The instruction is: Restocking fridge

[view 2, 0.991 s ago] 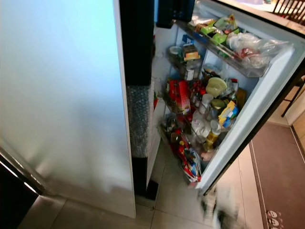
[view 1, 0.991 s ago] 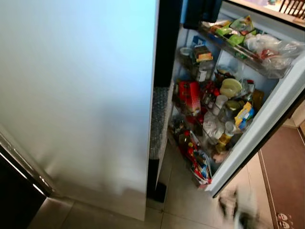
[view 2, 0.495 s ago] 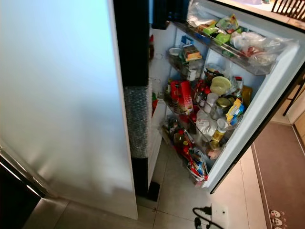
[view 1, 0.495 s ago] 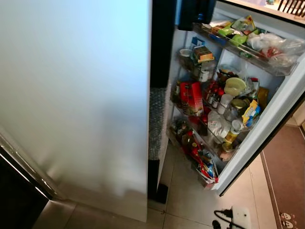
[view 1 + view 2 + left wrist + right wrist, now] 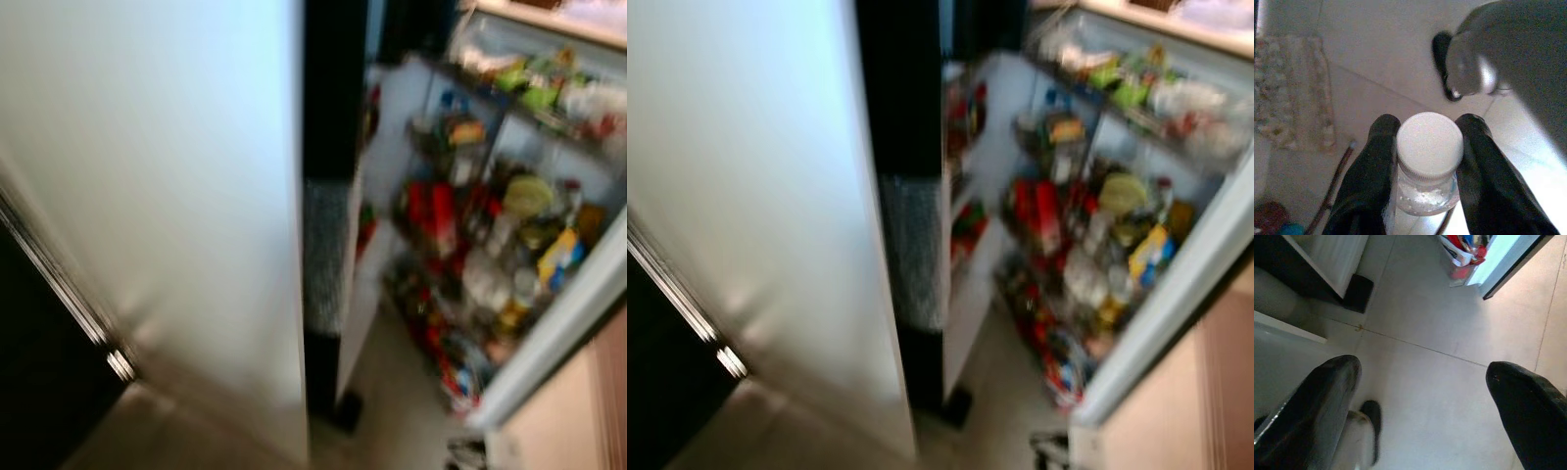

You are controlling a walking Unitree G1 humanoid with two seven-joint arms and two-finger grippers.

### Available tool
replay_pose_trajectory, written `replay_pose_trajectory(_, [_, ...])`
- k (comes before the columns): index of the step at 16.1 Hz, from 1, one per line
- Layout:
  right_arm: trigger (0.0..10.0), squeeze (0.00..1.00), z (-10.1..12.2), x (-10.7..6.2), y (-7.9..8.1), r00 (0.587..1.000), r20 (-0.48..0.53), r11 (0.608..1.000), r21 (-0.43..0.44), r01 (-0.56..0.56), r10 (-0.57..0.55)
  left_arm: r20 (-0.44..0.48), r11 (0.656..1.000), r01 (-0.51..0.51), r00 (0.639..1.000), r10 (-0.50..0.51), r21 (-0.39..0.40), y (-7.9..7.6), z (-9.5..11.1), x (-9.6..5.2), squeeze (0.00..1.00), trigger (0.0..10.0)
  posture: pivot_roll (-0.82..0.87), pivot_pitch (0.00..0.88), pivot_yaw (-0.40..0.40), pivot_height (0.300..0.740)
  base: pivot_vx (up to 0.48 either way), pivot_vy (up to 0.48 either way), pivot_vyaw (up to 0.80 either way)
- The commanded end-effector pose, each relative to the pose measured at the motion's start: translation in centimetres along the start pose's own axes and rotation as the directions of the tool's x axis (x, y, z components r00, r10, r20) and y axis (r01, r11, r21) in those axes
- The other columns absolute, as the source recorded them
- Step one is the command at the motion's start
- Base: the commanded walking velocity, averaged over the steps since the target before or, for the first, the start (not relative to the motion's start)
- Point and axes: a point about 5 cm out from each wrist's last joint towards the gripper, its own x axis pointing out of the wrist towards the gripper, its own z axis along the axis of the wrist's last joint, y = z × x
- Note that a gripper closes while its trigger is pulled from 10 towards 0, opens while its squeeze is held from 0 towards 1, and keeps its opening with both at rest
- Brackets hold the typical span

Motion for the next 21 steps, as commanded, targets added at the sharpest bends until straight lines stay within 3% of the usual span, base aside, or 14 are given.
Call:
replay_pose_trajectory(1, [10.0, 0.00, -0.2, 0.1, 0.7, 1.000, -0.007, 1.000, -0.005, -0.014, 0.014, -0.018, 1.000, -0.013, 1.000, 0.013, 0.018, 0.7, -0.4, -0.1, 0.00, 10.0, 0.01, 0.000, -0.028, 0.740, 0.000, -0.319, 0.48])
replay_pose_trajectory(5, [10.0, 0.00, 0.0, 0.2, 1.5, 1.000, 0.000, 1.000, -0.004, -0.024, 0.024, -0.017, 1.000, -0.014, 1.000, 0.014, 0.009, 0.7, -0.3, -0.1, 0.00, 10.0, 0.01, 0.000, -0.039, 0.740, 0.000, -0.272, 0.78])
replay_pose_trajectory(7, [10.0, 0.00, 0.1, 0.2, 1.5, 0.999, 0.014, 0.999, 0.028, -0.038, 0.037, -0.018, 1.000, -0.018, 1.000, 0.018, 0.000, 0.7, -0.3, -0.1, 0.00, 10.0, 0.01, 0.000, -0.042, 0.740, 0.000, 0.000, 0.00])
replay_pose_trajectory(10, [10.0, 0.00, 1.9, 0.1, 0.4, 0.993, 0.108, 0.998, 0.027, -0.052, 0.048, -0.020, 1.000, -0.019, 1.000, 0.019, -0.005, 0.7, -0.4, -0.1, 0.00, 10.0, 0.01, 0.000, -0.040, 0.740, 0.000, 0.000, 0.00])
replay_pose_trajectory(11, [10.0, 0.00, 3.5, 0.2, 0.3, 0.982, 0.178, 0.997, 0.031, -0.075, 0.068, -0.022, 1.000, -0.020, 1.000, 0.020, -0.004, 0.7, -0.4, -0.1, 0.00, 10.0, 0.00, 0.000, -0.036, 0.740, 0.000, 0.000, 0.00])
replay_pose_trajectory(12, [10.0, 0.00, 3.5, 0.2, 0.3, 0.982, 0.178, 0.997, 0.031, -0.075, 0.068, -0.022, 1.000, -0.020, 1.000, 0.020, -0.004, 0.7, -0.4, -0.1, 0.00, 10.0, 0.00, 0.000, -0.036, 0.740, 0.000, 0.000, 0.00])
replay_pose_trajectory(16, [10.0, 0.00, 11.1, -0.4, 0.5, 0.885, 0.448, 0.989, 0.021, -0.148, 0.123, -0.019, 1.000, -0.022, 1.000, 0.022, 0.003, 0.9, -0.3, -0.1, 0.00, 10.0, 0.00, 0.000, -0.032, 0.740, 0.000, 0.000, 0.00])
replay_pose_trajectory(21, [10.0, 0.00, 15.7, -1.3, 2.3, 0.781, 0.591, 0.977, -0.066, -0.201, 0.200, -0.018, 1.000, -0.026, 1.000, 0.026, 0.006, 0.9, -0.2, -0.1, 0.00, 10.0, 0.00, 0.000, -0.030, 0.740, 0.000, 0.000, 0.00])
